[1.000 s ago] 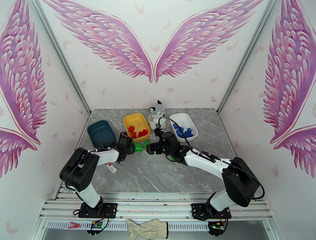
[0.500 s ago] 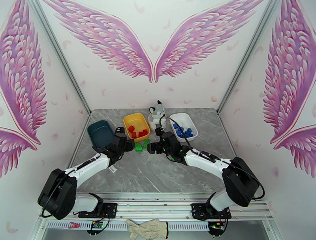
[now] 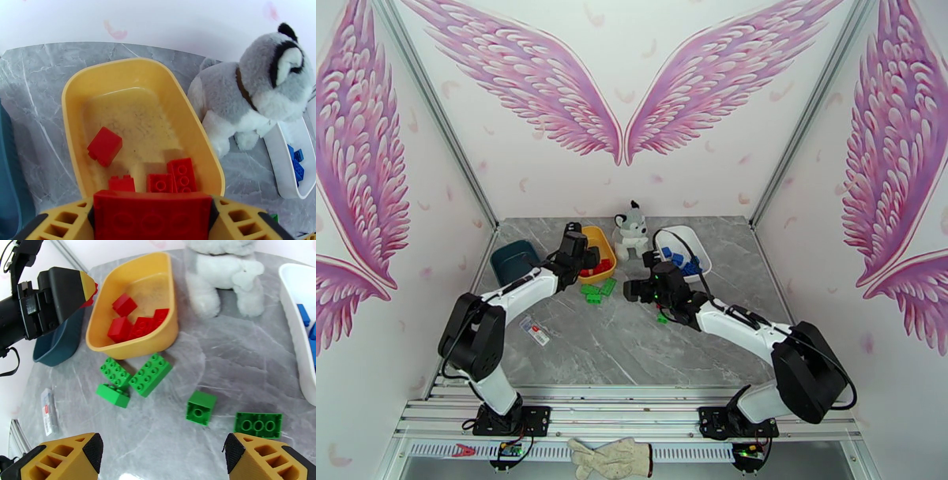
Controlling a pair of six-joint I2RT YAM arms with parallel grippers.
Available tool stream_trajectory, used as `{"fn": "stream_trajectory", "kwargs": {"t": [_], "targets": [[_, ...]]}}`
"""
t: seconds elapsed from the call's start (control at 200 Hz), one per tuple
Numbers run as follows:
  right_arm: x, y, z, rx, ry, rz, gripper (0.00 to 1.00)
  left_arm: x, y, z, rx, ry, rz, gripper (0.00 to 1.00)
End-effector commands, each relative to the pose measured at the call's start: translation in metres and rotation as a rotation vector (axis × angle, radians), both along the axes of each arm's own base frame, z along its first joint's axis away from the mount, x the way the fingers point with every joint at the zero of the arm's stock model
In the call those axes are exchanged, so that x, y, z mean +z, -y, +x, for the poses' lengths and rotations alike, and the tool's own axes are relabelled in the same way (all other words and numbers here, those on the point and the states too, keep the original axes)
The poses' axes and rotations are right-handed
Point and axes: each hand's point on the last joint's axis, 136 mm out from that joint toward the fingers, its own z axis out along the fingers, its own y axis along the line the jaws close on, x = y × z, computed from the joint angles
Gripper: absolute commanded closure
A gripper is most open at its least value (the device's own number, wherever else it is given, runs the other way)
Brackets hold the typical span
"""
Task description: Sort the legos into containers by color
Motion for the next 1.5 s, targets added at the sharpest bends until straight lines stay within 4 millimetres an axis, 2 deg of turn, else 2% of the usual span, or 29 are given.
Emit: {"fn": "stream_trajectory", "kwargs": {"t": [0.0,0.085,0.21,0.405,0.615,0.825,1.06,1.225,1.495], "targets": [[-0.008,0.026,0.002,-0.106,-0.026,-0.038,0.12,0.002,0.0,0.008,0.009,-0.001,0.016,0.18],[-0.015,0.04,0.003,-0.161,-0.048,-0.065,0.12,0.008,0.007,0.004,0.0,0.025,-0.003,0.14],[-0.025,0.054,0.002,-0.216,-0.072,-0.091,0.12,0.015,0.014,-0.013,-0.013,0.062,-0.011,0.07],[-0.044,0.072,-0.006,-0.268,-0.111,-0.151,0.06,0.021,0.031,-0.053,-0.06,0.117,-0.024,0.01],[-0.069,0.087,-0.009,-0.311,-0.154,-0.218,0.06,0.007,0.049,-0.096,-0.118,0.133,-0.045,0.01],[-0.097,0.086,-0.009,-0.309,-0.196,-0.253,0.14,-0.006,0.061,-0.124,-0.157,0.136,-0.062,0.01],[-0.12,0.091,-0.007,-0.329,-0.224,-0.29,0.15,-0.008,0.066,-0.133,-0.179,0.137,-0.064,0.01],[-0.129,0.086,-0.004,-0.315,-0.238,-0.286,0.18,-0.01,0.067,-0.134,-0.18,0.137,-0.067,0.01],[-0.138,0.09,0.003,-0.329,-0.249,-0.293,0.27,-0.017,0.064,-0.138,-0.173,0.126,-0.068,0.01]]}}
